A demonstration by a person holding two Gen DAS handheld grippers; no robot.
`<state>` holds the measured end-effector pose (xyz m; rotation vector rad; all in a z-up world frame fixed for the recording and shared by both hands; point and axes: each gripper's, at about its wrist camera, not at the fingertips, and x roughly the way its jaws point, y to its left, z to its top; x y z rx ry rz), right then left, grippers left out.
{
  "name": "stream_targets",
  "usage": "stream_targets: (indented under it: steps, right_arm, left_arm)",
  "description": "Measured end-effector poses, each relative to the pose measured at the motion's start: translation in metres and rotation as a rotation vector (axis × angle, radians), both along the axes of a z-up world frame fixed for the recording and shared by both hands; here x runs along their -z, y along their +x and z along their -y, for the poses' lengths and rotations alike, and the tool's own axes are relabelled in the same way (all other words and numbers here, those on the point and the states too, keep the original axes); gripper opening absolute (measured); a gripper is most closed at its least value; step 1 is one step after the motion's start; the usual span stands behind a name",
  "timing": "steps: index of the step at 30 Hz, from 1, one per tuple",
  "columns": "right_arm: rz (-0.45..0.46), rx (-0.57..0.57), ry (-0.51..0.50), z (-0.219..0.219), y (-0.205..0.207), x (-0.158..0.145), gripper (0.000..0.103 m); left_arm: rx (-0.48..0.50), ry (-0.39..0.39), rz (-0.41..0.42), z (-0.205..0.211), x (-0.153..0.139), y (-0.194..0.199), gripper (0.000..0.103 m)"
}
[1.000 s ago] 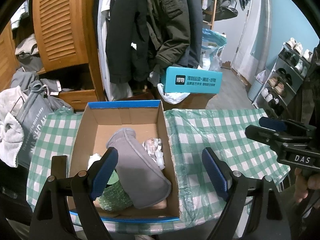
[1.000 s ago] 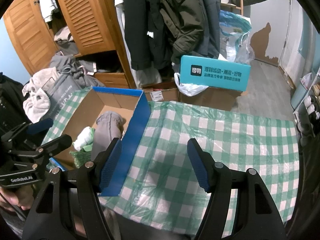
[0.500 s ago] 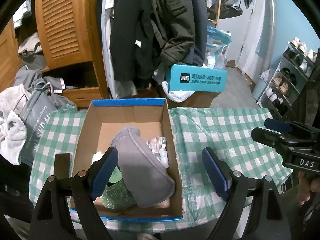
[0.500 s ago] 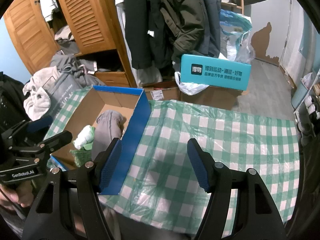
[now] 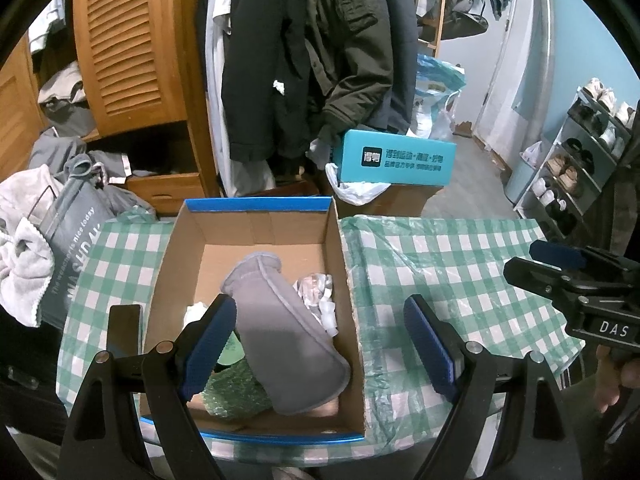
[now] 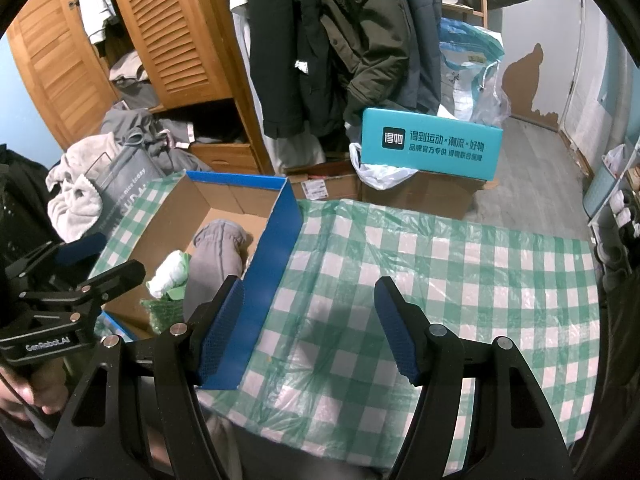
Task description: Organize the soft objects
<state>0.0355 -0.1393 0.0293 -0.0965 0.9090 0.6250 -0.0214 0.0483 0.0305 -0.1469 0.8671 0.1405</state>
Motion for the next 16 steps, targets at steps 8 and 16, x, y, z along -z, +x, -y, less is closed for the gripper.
stream_targets:
  steps: [8, 16]
  right_arm:
    - [0.0, 0.0, 0.0, 0.0002, 0.0, -0.0002, 0.067]
    - [0.0, -0.001, 0.0, 0.0003, -0.0004, 0.0, 0.067]
  left_arm:
    - [0.0, 0.001, 0.011, 0.0005, -0.0002, -0.0012, 0.087]
    - [0.003, -0.009, 0.006, 0.0012, 0.0002, -0.0008, 0.087]
